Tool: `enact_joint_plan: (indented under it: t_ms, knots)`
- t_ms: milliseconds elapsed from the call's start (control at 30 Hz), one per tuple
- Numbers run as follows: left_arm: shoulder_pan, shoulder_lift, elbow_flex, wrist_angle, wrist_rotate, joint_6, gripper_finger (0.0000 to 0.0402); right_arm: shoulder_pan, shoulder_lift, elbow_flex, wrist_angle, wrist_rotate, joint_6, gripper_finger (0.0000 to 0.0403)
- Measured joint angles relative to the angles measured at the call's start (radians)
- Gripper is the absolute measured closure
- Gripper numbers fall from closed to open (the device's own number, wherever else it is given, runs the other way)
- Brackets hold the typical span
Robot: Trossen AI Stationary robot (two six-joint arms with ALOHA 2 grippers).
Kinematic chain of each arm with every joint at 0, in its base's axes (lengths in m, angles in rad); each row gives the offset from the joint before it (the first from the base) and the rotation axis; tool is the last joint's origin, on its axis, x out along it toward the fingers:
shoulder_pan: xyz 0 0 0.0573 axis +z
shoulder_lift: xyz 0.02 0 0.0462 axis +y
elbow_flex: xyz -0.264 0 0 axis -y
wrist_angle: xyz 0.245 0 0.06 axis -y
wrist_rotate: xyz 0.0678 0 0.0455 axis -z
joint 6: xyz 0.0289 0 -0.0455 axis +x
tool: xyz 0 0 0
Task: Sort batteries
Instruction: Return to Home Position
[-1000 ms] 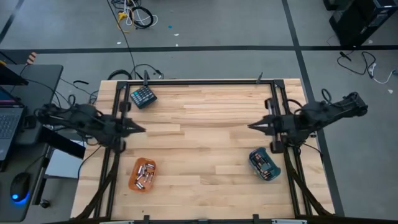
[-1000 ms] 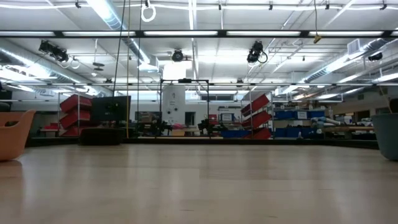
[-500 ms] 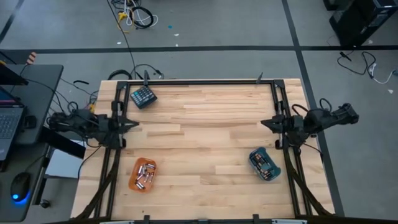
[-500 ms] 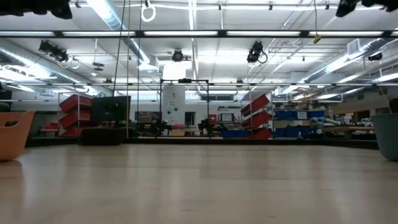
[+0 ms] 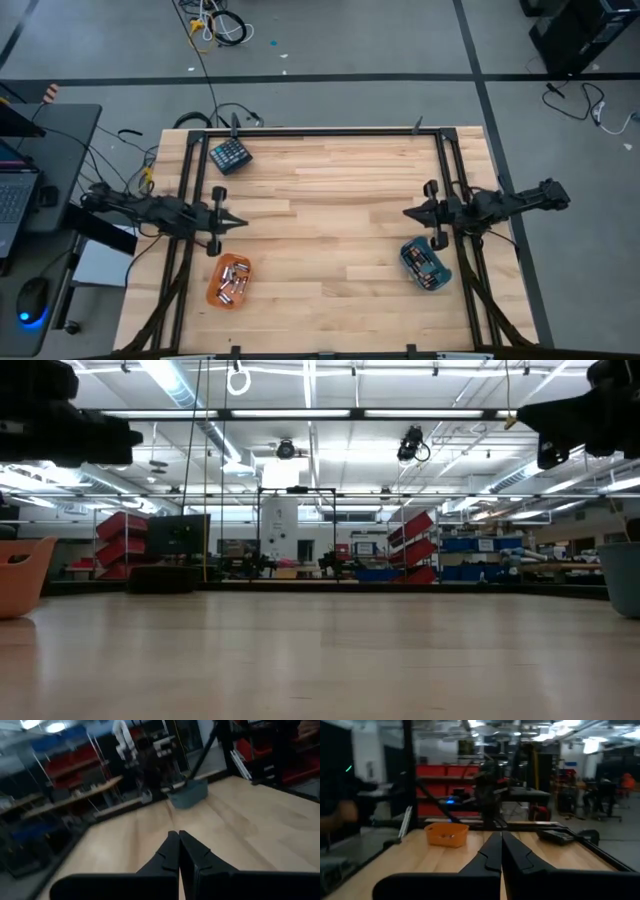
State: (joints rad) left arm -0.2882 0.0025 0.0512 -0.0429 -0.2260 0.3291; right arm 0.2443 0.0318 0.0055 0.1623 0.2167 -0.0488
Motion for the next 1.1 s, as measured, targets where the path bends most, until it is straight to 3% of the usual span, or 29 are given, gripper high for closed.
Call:
enact_joint_plan:
  t_ms: [267,1100]
  knots:
    - [0.0,0.037,-0.023,0.034,0.003,-0.202,0.0401,0.0,-0.001,0.0,0.047,0.025,0.023,0.0402]
    - [0.0,0.039,-0.024,0.048,0.002,-0.203,0.0402,0.0,0.0,0.0,0.046,0.025,0.02,0.0402]
